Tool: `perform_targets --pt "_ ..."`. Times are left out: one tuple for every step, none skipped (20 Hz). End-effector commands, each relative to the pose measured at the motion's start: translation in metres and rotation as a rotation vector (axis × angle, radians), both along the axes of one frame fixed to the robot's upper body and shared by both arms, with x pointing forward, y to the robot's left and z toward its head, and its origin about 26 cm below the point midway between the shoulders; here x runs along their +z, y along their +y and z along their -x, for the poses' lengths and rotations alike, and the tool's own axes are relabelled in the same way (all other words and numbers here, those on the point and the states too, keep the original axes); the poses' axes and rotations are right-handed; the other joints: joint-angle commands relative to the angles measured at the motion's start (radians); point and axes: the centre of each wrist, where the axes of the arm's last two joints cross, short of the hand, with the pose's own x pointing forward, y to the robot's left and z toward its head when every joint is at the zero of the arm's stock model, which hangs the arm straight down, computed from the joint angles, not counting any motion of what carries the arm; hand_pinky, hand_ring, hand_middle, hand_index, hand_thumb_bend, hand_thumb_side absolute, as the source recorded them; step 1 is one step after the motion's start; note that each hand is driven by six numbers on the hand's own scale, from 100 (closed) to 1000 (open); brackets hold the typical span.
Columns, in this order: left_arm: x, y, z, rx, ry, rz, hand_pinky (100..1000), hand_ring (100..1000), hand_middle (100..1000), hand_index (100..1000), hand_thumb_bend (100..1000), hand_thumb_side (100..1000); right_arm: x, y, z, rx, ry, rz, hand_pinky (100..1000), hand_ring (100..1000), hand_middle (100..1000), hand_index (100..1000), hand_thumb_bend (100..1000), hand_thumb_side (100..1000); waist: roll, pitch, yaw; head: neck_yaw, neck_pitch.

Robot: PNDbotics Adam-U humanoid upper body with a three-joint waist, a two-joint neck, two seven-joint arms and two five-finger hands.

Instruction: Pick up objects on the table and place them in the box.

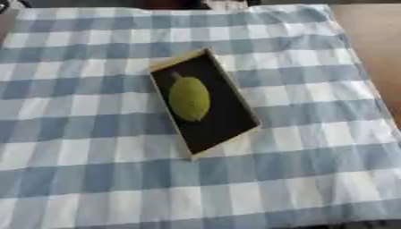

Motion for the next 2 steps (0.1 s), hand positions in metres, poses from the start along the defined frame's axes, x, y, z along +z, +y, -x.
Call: perform_targets --pt "0.0088 0.0139 0.0126 0.001 -0.085 0.087 714 686 794 822 368 325 0.0108 -0.0045 0.0040 -0.021 -0.035 0.029 793 655 615 672 100 606 -0.002 -0.016 0.002 -0.006 -0.006" --pt "0.0061 0.0170 0.0140 0.001 -0.091 0.106 713 685 792 820 371 321 0.0110 -0.0047 0.0041 -0.023 -0.037 0.028 793 655 615 672 100 606 -0.003 -0.015 0.003 -0.008 -0.007"
